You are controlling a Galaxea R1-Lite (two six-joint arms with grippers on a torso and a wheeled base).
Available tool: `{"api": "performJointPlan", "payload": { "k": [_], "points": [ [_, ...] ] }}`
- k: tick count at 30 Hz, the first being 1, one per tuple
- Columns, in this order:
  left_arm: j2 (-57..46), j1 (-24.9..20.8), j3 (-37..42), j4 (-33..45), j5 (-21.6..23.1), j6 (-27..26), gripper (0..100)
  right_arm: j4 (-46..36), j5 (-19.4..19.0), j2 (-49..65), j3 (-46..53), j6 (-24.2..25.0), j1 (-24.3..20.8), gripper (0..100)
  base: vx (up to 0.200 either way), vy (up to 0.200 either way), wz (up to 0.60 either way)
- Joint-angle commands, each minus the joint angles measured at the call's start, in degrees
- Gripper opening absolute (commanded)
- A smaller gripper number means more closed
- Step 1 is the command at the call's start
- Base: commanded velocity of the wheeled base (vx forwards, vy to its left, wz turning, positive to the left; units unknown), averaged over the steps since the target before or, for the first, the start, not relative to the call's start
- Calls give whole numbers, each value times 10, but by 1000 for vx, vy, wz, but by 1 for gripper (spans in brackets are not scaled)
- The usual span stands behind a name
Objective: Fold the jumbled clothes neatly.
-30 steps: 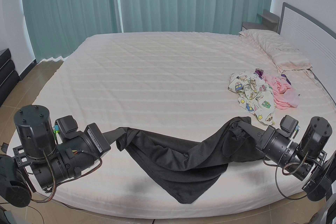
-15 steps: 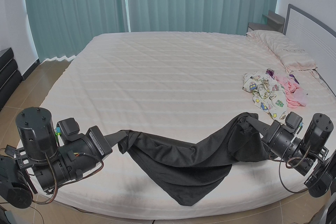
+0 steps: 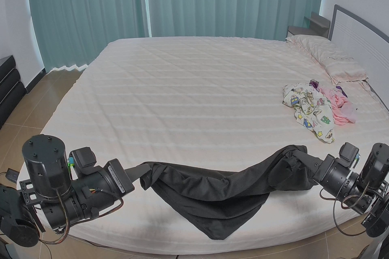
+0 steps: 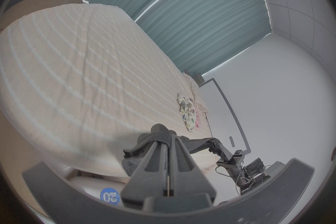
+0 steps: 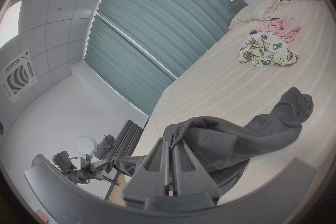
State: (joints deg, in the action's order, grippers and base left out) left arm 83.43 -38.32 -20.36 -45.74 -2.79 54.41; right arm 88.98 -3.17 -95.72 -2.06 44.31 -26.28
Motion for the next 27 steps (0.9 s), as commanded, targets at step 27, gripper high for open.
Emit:
{"api": "performJointPlan", "payload": {
  "k": [27],
  "points": [
    [-219,0,-90,95,-68,-4,0,-476,-23,442,-334,10,-52,0,-119,0,0]
  ]
}}
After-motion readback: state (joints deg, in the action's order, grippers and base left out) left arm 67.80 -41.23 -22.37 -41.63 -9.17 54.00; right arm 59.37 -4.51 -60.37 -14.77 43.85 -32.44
